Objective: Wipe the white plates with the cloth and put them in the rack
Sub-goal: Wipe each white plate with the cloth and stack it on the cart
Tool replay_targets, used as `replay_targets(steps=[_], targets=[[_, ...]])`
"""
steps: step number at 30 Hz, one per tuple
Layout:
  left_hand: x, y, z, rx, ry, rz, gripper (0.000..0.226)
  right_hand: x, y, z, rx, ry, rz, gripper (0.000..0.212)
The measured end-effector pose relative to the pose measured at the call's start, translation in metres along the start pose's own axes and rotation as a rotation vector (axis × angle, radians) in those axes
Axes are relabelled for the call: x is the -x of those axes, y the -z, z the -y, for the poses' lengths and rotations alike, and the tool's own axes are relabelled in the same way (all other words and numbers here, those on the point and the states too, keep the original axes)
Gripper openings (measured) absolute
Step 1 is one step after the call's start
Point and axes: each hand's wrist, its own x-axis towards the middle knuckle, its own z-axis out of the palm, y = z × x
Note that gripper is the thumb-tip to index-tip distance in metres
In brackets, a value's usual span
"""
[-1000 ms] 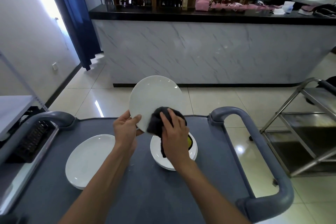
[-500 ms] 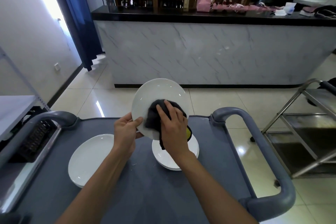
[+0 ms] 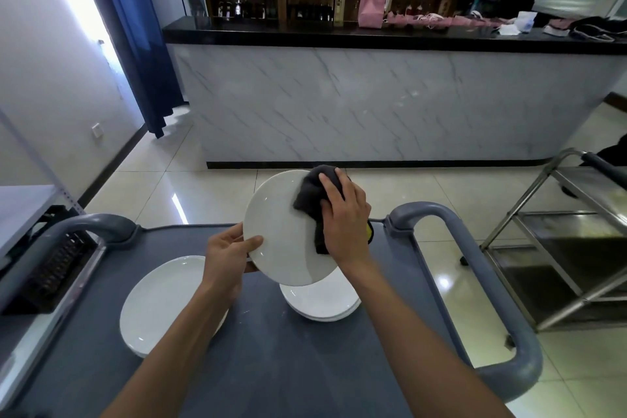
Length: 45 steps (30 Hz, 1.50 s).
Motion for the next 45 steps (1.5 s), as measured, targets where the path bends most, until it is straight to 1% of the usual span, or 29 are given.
replay_targets(steps=[6, 11, 16, 21, 26, 33, 36, 41, 45], targets=[[-0.002, 0.013, 0.005, 0.022, -0.015, -0.032, 0.028, -0.001, 0.004, -0.003, -0.22, -0.082, 0.061, 0.05], [-0.008, 0.021, -0.001, 0.097, -0.033, -0.069, 0.03, 0.002, 0.008, -0.002, -0.389, -0.159, 0.116, 0.053], [-0.015, 0.029, -0.006, 0.059, -0.072, -0.065, 0.032, 0.006, 0.01, 0.004, -0.495, -0.209, 0.069, 0.053], [-0.02, 0.035, -0.009, -0.044, -0.105, -0.035, 0.031, 0.001, 0.017, 0.007, -0.5, -0.161, 0.067, 0.052], [-0.023, 0.038, -0.009, -0.062, -0.1, -0.007, 0.031, -0.001, 0.019, 0.008, -0.487, -0.111, 0.048, 0.053], [-0.027, 0.044, -0.006, -0.027, -0.061, 0.029, 0.032, 0.003, 0.022, 0.005, -0.488, -0.131, 0.12, 0.06], [-0.027, 0.046, -0.003, -0.013, -0.035, 0.043, 0.031, 0.005, 0.024, 0.006, -0.494, -0.167, 0.161, 0.062], [-0.027, 0.049, 0.001, 0.012, 0.002, 0.041, 0.033, 0.005, 0.024, 0.007, -0.508, -0.195, 0.181, 0.062], [-0.028, 0.052, 0.0, 0.01, 0.019, 0.06, 0.033, 0.003, 0.03, 0.006, -0.527, -0.205, 0.238, 0.061]])
